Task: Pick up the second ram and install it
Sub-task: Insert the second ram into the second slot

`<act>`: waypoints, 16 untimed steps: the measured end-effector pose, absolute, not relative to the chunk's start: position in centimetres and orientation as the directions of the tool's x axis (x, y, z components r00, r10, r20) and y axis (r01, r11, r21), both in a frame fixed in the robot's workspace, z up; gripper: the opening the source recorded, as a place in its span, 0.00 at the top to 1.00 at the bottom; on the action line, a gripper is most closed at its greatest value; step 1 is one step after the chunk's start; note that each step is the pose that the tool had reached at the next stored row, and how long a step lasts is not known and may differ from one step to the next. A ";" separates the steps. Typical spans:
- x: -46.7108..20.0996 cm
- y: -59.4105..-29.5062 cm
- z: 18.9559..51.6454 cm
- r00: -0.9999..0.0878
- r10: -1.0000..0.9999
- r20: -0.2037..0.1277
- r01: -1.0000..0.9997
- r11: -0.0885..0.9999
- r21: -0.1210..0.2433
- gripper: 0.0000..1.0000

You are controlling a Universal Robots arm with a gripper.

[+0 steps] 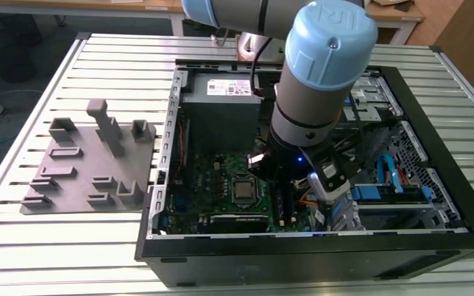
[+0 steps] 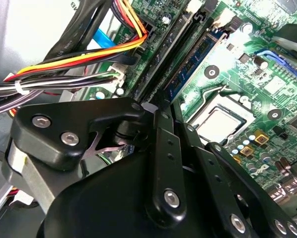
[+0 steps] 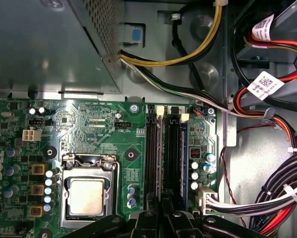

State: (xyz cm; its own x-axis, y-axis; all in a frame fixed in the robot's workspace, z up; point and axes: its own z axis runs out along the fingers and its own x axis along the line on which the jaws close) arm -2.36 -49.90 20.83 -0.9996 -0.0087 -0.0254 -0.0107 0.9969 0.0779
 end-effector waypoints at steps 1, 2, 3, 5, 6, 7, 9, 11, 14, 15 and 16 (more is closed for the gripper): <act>-2.4 -49.9 20.8 -1.000 -0.006 -0.025 -0.008 0.997 0.078 0.89; -2.3 -49.9 20.8 -1.000 -0.001 -0.025 -0.003 0.997 0.078 0.89; -2.3 -49.9 20.7 -1.000 0.002 -0.025 0.000 0.997 0.078 0.89; -2.3 -49.9 20.6 -1.000 0.003 -0.025 0.001 0.997 0.078 0.89; -2.3 -49.9 20.6 -1.000 0.004 -0.025 0.002 0.997 0.078 0.89; -2.3 -49.9 20.6 -1.000 0.004 -0.025 0.002 0.997 0.077 0.89; -2.3 -49.9 20.6 -1.000 0.004 -0.025 0.002 0.997 0.077 0.89; -2.3 -49.9 20.6 -1.000 0.004 -0.025 0.002 0.997 0.077 0.89; -2.3 -49.9 20.6 -1.000 0.004 -0.026 0.002 0.997 0.077 0.88; -2.3 -49.9 20.6 -1.000 0.004 -0.026 0.002 0.997 0.077 0.88; -2.3 -49.9 20.6 -1.000 0.004 -0.026 0.002 0.997 0.077 0.82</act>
State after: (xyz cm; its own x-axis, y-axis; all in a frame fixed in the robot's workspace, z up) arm -2.32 -49.89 20.62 -0.9997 0.0037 -0.0255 0.0017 0.9970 0.0774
